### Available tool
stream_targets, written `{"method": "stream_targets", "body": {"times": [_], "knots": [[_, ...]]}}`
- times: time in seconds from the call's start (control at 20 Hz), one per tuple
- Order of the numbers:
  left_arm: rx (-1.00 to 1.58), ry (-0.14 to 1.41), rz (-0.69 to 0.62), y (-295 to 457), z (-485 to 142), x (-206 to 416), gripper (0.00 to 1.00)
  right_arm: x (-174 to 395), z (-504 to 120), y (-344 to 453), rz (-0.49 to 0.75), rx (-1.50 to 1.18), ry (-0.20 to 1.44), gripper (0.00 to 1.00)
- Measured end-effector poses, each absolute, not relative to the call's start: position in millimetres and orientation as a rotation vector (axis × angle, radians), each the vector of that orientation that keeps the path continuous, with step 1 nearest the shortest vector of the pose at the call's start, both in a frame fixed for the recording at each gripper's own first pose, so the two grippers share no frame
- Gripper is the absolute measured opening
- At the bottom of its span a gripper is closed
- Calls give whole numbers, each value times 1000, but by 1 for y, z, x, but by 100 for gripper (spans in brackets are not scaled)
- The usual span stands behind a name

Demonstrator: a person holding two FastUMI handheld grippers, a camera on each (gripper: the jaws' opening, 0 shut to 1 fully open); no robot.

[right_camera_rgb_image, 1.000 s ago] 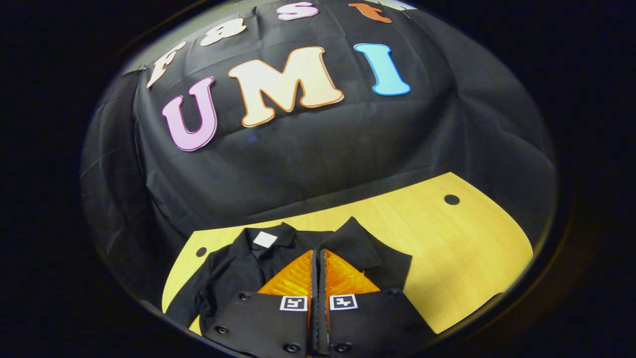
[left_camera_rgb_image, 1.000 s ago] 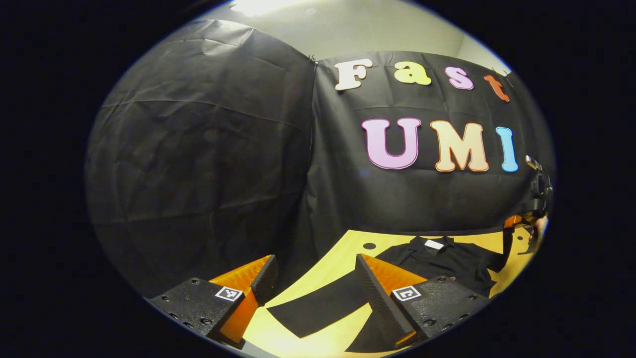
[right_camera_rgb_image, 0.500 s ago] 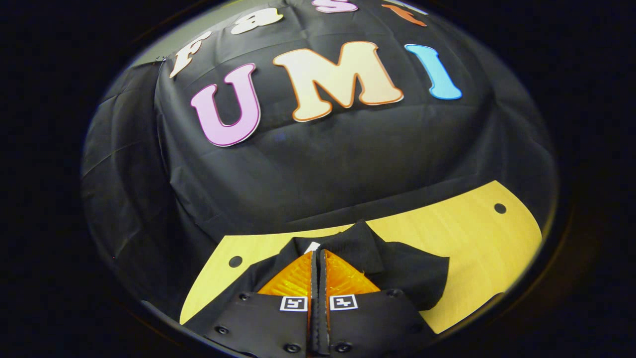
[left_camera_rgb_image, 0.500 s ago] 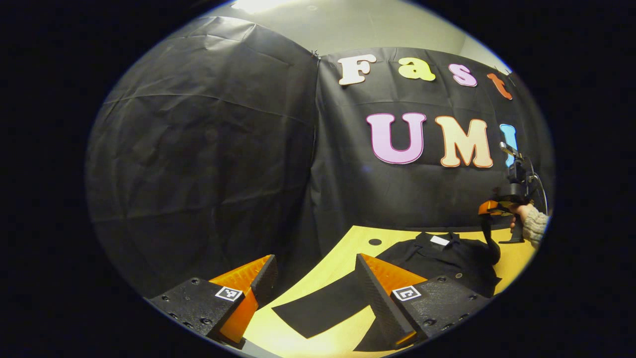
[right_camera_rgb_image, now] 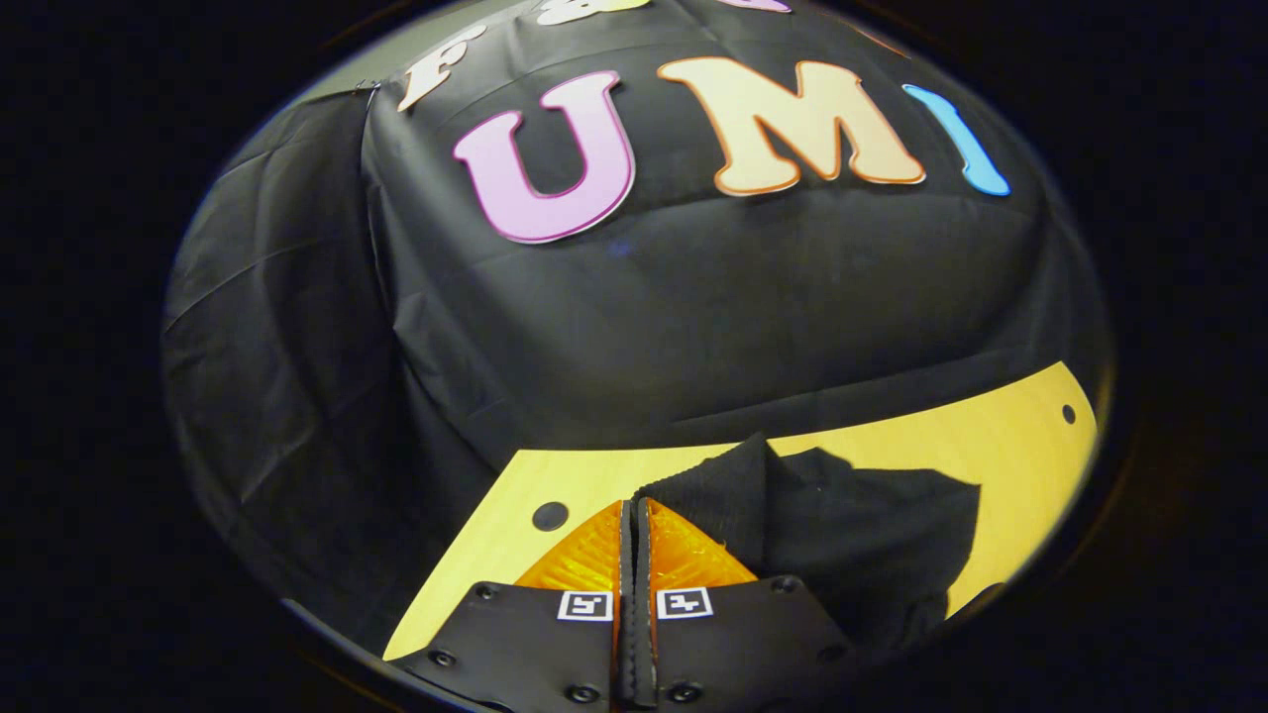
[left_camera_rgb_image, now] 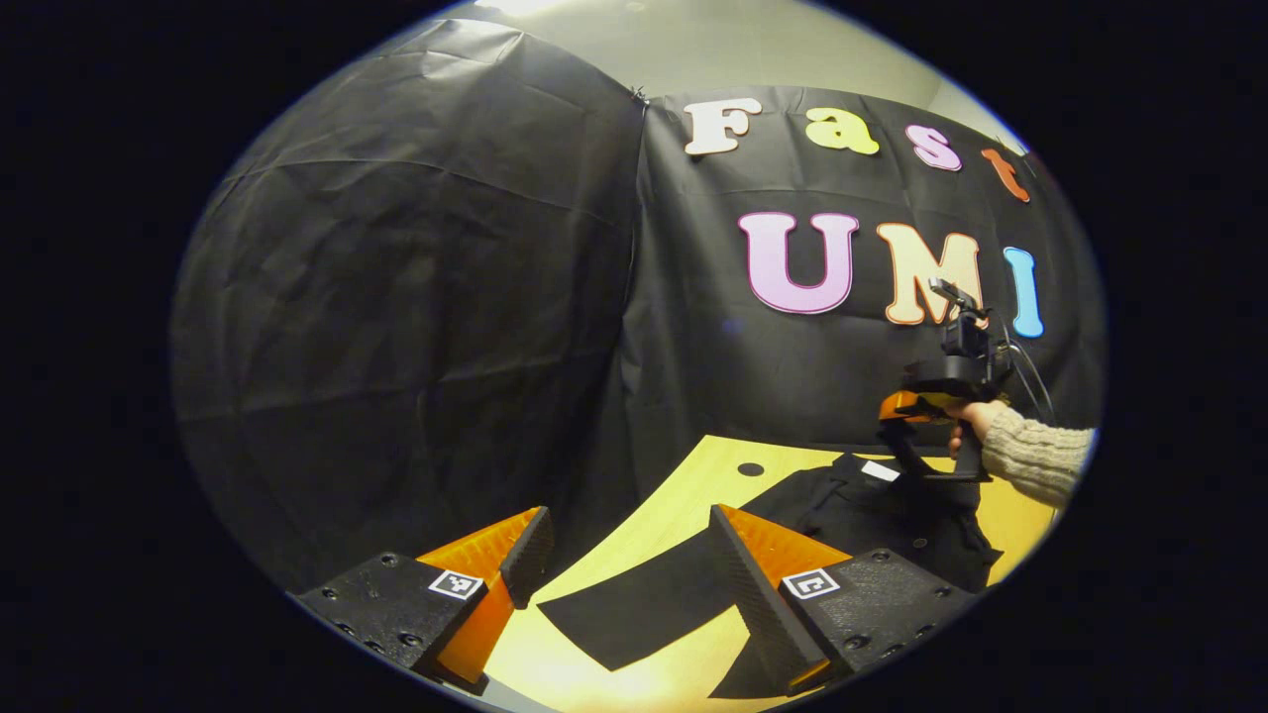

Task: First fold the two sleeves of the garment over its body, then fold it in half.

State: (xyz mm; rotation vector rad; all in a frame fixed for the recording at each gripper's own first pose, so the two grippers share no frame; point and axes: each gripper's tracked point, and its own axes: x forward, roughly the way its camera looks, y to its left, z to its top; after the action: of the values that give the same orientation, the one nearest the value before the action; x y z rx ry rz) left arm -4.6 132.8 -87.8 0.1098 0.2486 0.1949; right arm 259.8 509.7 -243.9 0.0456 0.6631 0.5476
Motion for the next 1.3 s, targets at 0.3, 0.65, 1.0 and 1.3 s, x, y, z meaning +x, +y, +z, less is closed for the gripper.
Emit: {"method": "stream_targets", "body": {"times": [0.3, 0.65, 1.0, 1.3], "knots": [[101, 297, 207, 153, -123, -1, 93, 250, -294, 552, 565, -24, 721, 2], [118, 344, 216, 158, -155, 7, 94, 246, -341, 561, 539, -55, 792, 2], [89, 419, 198, 154, -194, 5, 94, 245, -351, 567, 564, -30, 812, 12], [64, 475, 205, 154, -214, -4, 94, 251, -333, 565, 570, -58, 744, 98]]}}
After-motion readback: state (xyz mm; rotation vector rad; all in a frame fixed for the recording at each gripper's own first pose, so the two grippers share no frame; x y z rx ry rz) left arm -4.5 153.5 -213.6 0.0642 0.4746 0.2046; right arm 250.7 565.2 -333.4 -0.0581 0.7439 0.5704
